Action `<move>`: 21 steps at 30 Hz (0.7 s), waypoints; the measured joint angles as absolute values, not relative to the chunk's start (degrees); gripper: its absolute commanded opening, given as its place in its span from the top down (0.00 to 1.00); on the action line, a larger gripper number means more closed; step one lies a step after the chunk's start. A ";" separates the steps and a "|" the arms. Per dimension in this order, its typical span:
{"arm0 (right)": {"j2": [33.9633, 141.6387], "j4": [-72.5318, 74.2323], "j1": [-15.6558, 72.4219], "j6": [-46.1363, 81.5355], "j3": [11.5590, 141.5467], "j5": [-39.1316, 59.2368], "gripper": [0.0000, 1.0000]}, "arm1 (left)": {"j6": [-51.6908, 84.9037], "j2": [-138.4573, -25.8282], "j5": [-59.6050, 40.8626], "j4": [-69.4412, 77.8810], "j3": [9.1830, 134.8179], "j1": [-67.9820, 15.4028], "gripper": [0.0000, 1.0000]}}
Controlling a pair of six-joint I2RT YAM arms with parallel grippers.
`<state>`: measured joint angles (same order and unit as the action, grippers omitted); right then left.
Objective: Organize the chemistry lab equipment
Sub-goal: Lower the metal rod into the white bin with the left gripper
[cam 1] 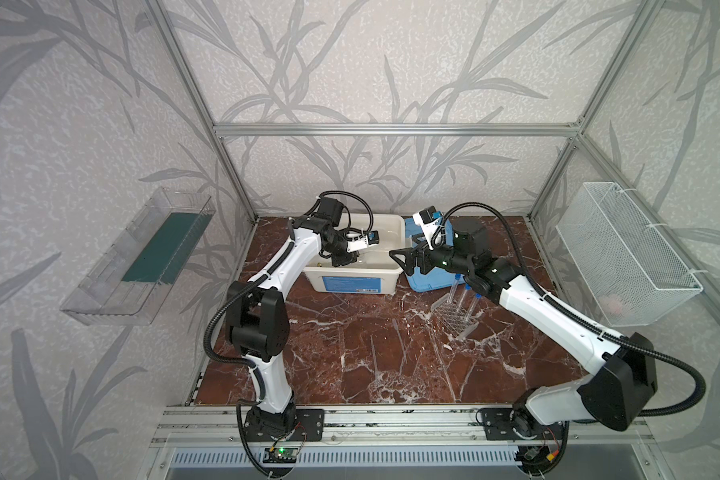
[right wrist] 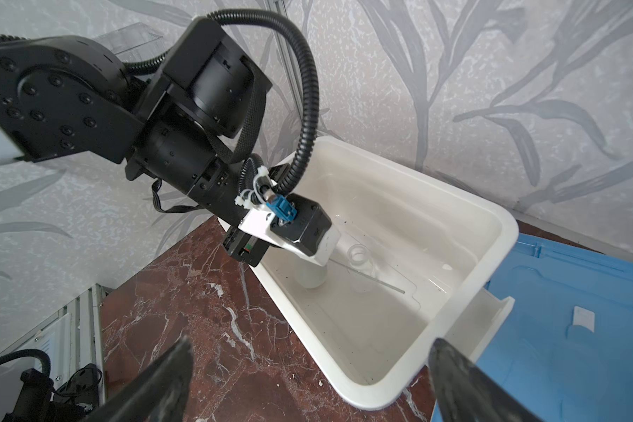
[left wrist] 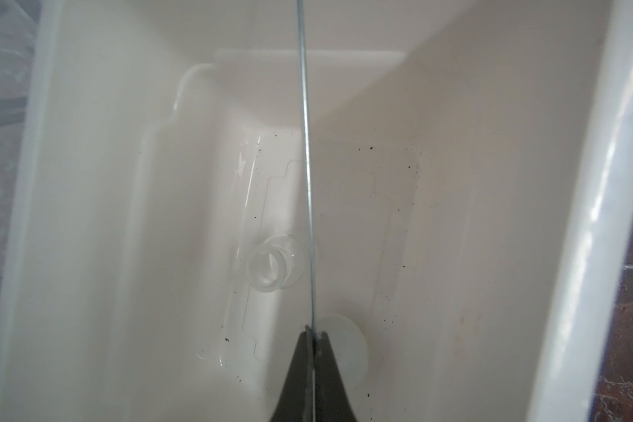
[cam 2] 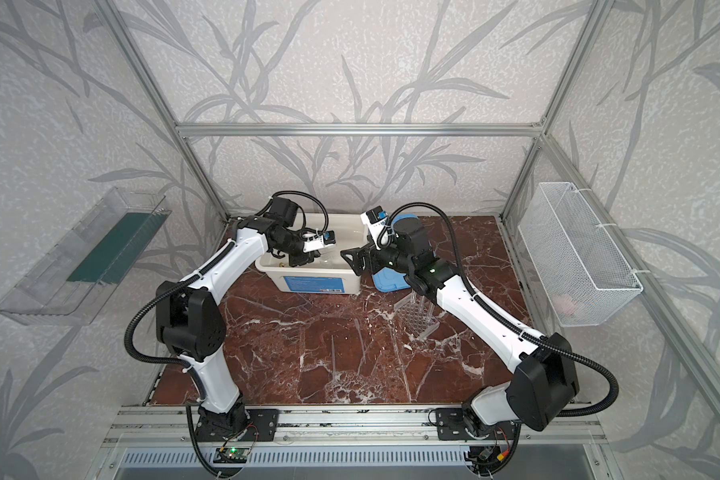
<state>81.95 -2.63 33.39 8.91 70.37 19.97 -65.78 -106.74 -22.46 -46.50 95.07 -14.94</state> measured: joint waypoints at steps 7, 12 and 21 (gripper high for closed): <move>81.95 -2.39 33.30 8.93 69.23 19.55 0.02 | -67.55 -110.26 -19.46 -45.47 94.98 -15.75 1.00; 82.08 -2.15 33.19 9.39 69.25 19.59 0.02 | -68.99 -111.02 -18.02 -46.41 96.16 -16.45 1.00; 88.23 -5.41 33.01 8.93 73.54 21.41 0.06 | -69.54 -118.83 -14.66 -48.90 100.82 -17.30 1.00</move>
<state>88.23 -5.41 33.01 8.93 73.54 21.41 -69.54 -118.83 -14.66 -48.90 100.82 -17.30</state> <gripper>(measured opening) 0.944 0.048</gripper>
